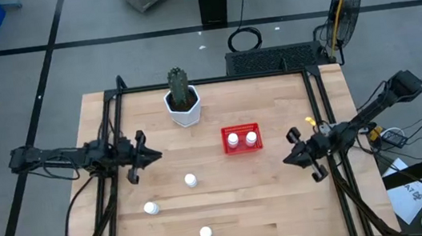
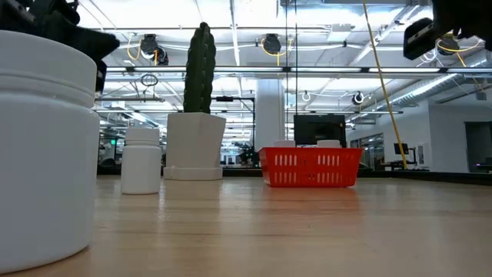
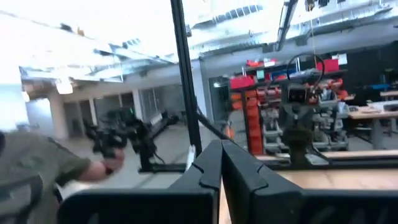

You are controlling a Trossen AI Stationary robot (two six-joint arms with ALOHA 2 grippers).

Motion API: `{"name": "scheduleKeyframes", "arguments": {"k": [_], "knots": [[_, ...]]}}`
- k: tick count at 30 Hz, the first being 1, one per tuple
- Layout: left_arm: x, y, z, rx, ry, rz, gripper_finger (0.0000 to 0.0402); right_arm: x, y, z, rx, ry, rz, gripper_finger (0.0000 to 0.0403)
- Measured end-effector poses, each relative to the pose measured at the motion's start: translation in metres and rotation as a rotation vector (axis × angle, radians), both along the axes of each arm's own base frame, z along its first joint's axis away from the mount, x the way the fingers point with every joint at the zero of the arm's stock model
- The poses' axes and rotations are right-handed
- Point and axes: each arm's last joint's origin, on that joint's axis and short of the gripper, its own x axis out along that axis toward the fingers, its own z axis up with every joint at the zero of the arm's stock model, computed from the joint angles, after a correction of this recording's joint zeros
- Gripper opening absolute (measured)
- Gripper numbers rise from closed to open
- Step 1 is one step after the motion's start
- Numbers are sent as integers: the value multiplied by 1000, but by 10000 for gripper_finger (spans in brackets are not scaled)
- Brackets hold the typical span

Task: Pick and place pill bottles into a basket
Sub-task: Put the white pill bottle into the red bin

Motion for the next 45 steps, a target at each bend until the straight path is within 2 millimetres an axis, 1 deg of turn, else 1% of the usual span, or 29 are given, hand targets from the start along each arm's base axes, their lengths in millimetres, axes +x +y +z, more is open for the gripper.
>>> {"name": "scheduleKeyframes", "arguments": {"k": [4,6,13,16,18,20,24,27,29,31,35,37,39,45], "knots": [[0,0,0,-133,14,-12,47,-1,-3,3,-64,-51,-66,3],[1,0,1,-142,10,2,47,0,-2,3,-95,-52,-70,1],[10,-7,-16,-125,184,-57,47,1,-1,-3,-124,2,-64,4],[16,-10,-24,-72,265,-42,47,1,-1,-3,-124,4,-64,3],[22,-15,-24,-22,294,-67,47,2,-1,-4,-128,10,-64,2],[28,-22,-20,29,292,-101,47,2,-1,-4,-127,9,-64,2],[48,-38,4,102,265,-163,47,2,-1,-4,-129,12,-63,2],[63,-49,22,158,292,-195,47,2,-1,-5,-130,14,-63,1],[71,-54,31,175,340,-197,47,2,-1,-5,-130,14,-63,1],[78,-57,35,194,414,-178,47,2,-1,-5,-130,14,-63,3],[89,-62,31,233,485,-157,52,2,-1,-5,-130,14,-63,3],[94,-64,25,237,519,-156,70,2,-1,-5,-130,14,-63,2],[97,-64,18,231,560,-136,100,2,-1,-5,-130,14,-63,2],[101,-63,8,220,608,-48,223,2,-1,-5,-130,14,-62,1]]}}
